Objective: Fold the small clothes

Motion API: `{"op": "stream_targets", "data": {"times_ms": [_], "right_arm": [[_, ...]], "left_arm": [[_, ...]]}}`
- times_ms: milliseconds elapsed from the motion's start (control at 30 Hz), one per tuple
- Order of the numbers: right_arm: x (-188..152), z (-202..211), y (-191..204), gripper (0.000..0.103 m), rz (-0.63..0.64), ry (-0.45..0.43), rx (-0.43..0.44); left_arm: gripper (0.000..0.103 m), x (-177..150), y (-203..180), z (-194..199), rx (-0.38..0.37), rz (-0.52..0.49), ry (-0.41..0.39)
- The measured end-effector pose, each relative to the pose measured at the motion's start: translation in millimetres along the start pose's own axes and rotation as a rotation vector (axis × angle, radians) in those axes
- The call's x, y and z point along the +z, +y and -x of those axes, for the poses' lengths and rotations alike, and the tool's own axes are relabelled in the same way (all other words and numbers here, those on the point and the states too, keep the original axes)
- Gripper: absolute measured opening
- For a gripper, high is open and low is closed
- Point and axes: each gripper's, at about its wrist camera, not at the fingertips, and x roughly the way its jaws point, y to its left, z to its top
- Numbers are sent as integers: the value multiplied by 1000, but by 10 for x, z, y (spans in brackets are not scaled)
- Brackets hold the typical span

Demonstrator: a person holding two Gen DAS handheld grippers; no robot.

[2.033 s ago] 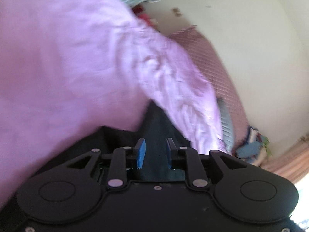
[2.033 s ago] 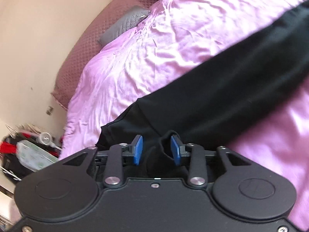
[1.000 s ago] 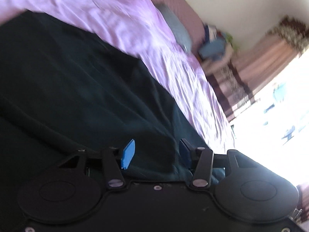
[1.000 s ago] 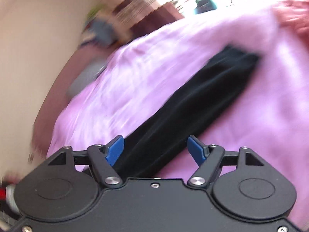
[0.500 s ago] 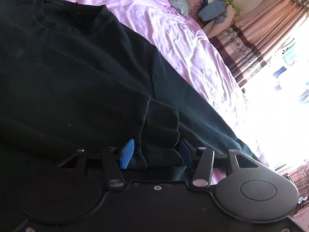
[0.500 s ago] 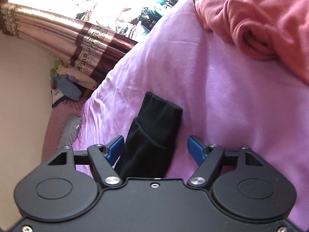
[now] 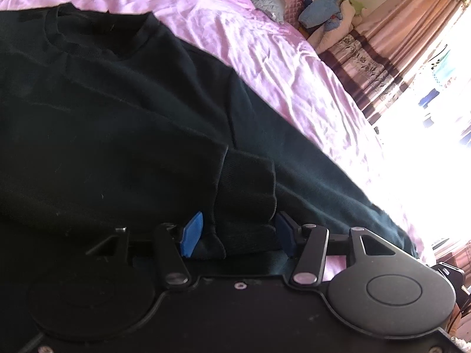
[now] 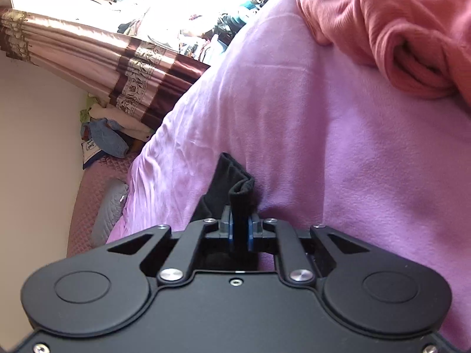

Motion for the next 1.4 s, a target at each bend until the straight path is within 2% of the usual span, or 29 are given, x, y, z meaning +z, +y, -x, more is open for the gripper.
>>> {"op": "stream_targets", "data": {"times_ms": [167, 267, 367, 467, 567, 700, 867, 933, 1000, 1033, 1100, 1167, 1300, 1400], "right_arm": [[-17, 144, 393, 10, 73, 15, 46], [-116, 221, 786, 10, 118, 32, 114], [-368, 306, 1337, 10, 191, 59, 206], [-821, 380, 1964, 10, 267, 114, 311], [-1518, 479, 2647, 10, 377, 201, 427], [-2690, 672, 3337, 10, 501, 350, 577], [-4265, 876, 3684, 10, 596, 561, 678], [-4862, 885, 3674, 15, 625, 661, 662], [-5430, 860, 3605, 50, 691, 770, 582], [-5584, 854, 3554, 52, 707, 796, 540], [-5687, 878, 3383, 51, 668, 837, 532], [-5545, 855, 3226, 52, 612, 861, 529], [-5038, 851, 2910, 54, 592, 803, 454], [-4466, 750, 2648, 56, 540, 733, 366]], "left_arm": [[56, 131, 140, 416, -48, 50, -67], [56, 166, 341, 753, -50, 79, -108], [56, 173, 653, 1107, -33, 133, -156], [56, 160, 1012, 1392, -3, 215, -194], [56, 128, 1375, 1679, 9, 288, -225], [56, 89, 1679, 2095, 27, 272, -281], [56, 26, 2197, 2544, 55, 360, -334], [56, 29, 2369, 2671, 73, 392, -350], [56, 38, 2484, 2752, 101, 415, -361], [56, 28, 2550, 2813, 111, 425, -367], [56, 22, 2642, 2870, 121, 437, -382], [56, 18, 2749, 2903, 135, 445, -392], [56, 78, 2909, 2767, 126, 514, -392], [56, 169, 2926, 2558, 64, 577, -375]]}}
